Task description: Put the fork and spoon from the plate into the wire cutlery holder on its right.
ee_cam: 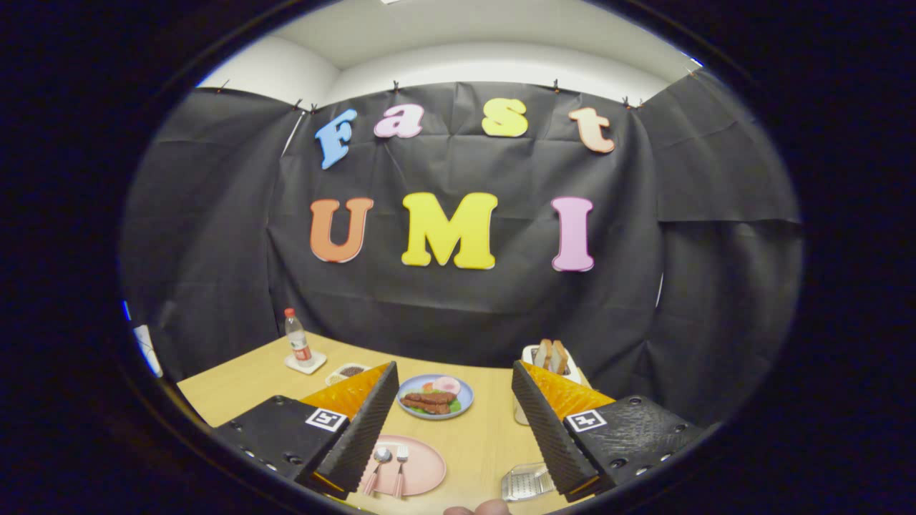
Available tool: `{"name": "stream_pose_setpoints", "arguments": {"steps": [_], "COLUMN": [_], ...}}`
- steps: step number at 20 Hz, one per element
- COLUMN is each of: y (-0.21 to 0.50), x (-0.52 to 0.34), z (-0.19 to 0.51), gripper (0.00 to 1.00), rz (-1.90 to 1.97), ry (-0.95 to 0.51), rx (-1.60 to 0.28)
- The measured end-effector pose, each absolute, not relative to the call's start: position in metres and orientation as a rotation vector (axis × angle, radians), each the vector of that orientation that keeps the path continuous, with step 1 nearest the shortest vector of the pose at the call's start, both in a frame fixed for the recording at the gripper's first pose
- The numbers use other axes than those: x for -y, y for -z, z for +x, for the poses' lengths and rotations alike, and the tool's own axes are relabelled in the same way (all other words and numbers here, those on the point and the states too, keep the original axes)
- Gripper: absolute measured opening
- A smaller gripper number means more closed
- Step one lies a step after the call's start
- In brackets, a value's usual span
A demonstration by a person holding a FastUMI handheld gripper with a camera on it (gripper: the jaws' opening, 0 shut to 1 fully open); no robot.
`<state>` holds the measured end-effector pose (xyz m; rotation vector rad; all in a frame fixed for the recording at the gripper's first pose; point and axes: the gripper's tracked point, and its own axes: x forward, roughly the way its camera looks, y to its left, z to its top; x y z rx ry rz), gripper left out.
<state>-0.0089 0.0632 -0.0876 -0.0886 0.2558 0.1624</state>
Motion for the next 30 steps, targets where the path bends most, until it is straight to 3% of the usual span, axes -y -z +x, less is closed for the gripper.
{"name": "stream_pose_setpoints", "arguments": {"steps": [9,17,29,30], "y": [0.258,0.354,0.393,0.391], "x": [-0.102,-0.111,-0.113,-0.113], "z": [-0.038,-0.052,-0.051,-0.049], "gripper": [0.95,0.93,0.16,0.15], "rz": [-0.253,-0.208,-0.297,-0.291], "ry": [-0.262,-0.215,-0.218,-0.22], "rx": [-0.634,-0.912,-1.044,-1.049]}}
